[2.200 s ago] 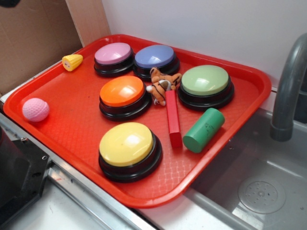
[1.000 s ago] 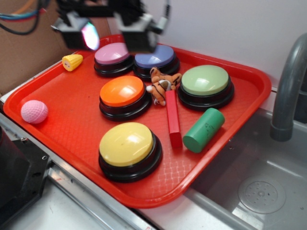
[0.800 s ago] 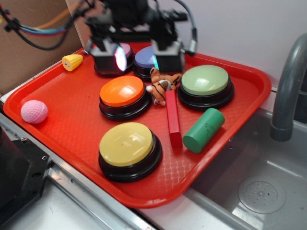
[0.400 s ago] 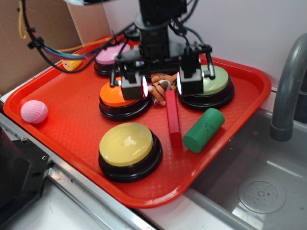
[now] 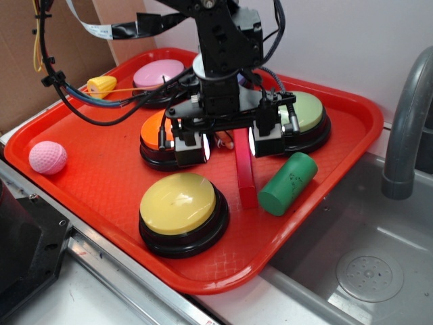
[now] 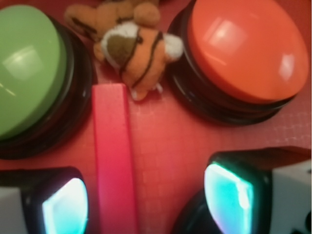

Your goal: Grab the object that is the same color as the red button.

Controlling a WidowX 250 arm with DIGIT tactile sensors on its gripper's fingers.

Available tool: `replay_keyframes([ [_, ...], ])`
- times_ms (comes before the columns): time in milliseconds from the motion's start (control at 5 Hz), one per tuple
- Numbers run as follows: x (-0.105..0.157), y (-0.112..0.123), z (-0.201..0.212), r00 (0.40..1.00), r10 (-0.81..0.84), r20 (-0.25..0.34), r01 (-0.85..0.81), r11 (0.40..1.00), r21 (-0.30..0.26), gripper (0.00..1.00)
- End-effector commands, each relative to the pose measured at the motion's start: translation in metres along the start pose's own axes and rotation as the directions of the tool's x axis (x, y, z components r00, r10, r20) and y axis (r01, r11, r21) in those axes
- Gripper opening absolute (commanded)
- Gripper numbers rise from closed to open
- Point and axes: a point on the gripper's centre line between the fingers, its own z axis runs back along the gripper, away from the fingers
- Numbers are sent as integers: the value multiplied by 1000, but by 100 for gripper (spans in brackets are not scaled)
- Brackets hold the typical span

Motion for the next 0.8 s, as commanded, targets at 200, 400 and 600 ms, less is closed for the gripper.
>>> replay_keyframes([
  [200, 18, -8, -15, 996, -75, -43, 71, 993, -92, 100],
  [400, 15, -8, -16, 996, -83, -34, 82, 996, -39, 0],
  [600, 15, -8, -14, 995, -93, -36, 90, 994, -67, 0],
])
